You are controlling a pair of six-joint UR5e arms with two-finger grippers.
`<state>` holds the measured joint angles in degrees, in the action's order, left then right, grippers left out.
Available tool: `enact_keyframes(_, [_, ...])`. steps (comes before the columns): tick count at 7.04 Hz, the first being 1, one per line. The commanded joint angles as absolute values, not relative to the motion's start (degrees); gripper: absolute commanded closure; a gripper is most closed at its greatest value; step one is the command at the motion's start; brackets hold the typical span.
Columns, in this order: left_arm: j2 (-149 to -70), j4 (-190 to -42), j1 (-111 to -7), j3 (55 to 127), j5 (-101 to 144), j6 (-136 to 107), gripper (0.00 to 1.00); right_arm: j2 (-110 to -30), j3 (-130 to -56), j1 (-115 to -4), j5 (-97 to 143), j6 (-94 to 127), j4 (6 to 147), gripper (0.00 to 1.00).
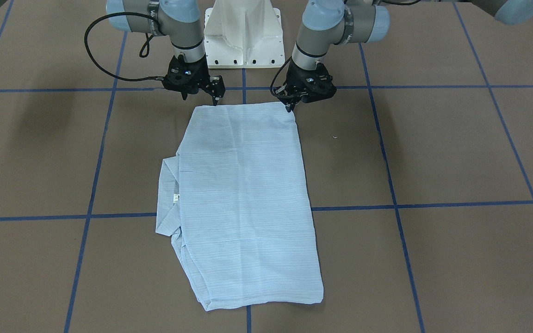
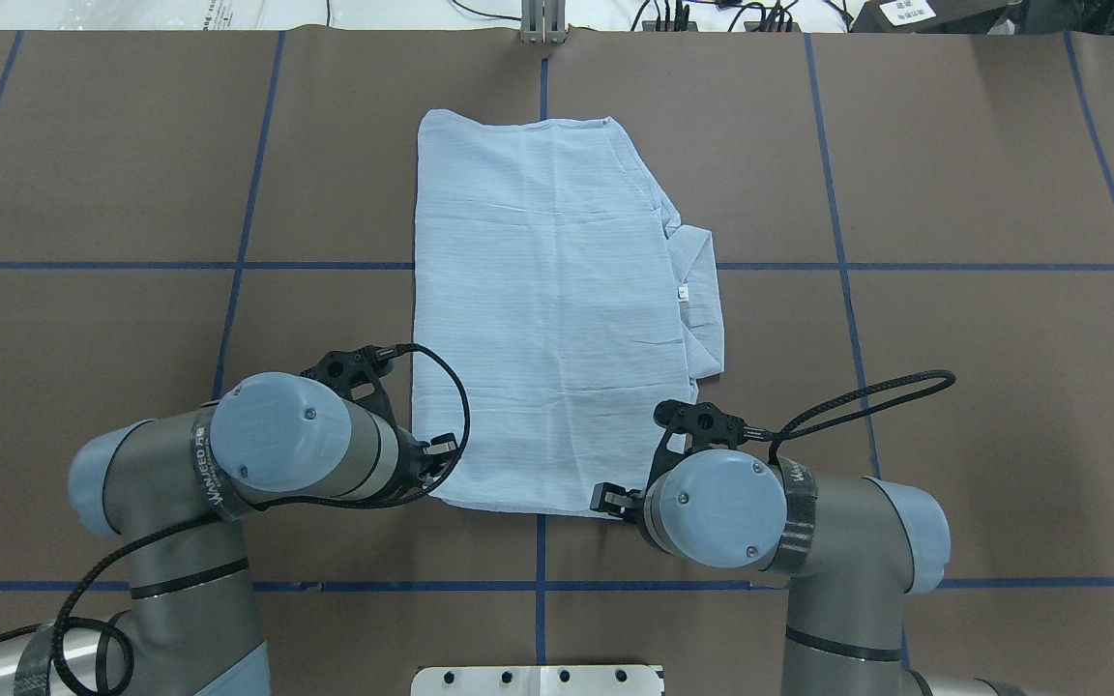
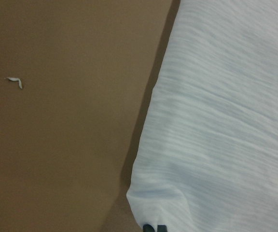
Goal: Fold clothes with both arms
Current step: 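Move the right gripper to the near shirt corner while the left grips its corner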
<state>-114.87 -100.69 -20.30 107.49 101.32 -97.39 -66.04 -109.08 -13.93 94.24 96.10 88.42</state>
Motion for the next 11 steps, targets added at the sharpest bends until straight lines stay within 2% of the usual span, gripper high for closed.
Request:
enact_keyframes(1, [-114.87,-100.72,-20.3,107.4,101.25,-97.38,1.0,-65.92,-108.98,-14.68,94.04,97.72,88.16,0.0])
enact_keyframes(7, [-114.87,-101.07,-20.21,106.88,101.25,-97.29,1.0,-63.12,-104.86,-15.03,94.04,102.22,87.8,0.0])
enact_keyframes(11, [-114.87,-101.07,-20.21,106.96,101.25,-97.29,1.0,-63.19,-104.77,-13.71,94.04,102.13,88.42,0.0])
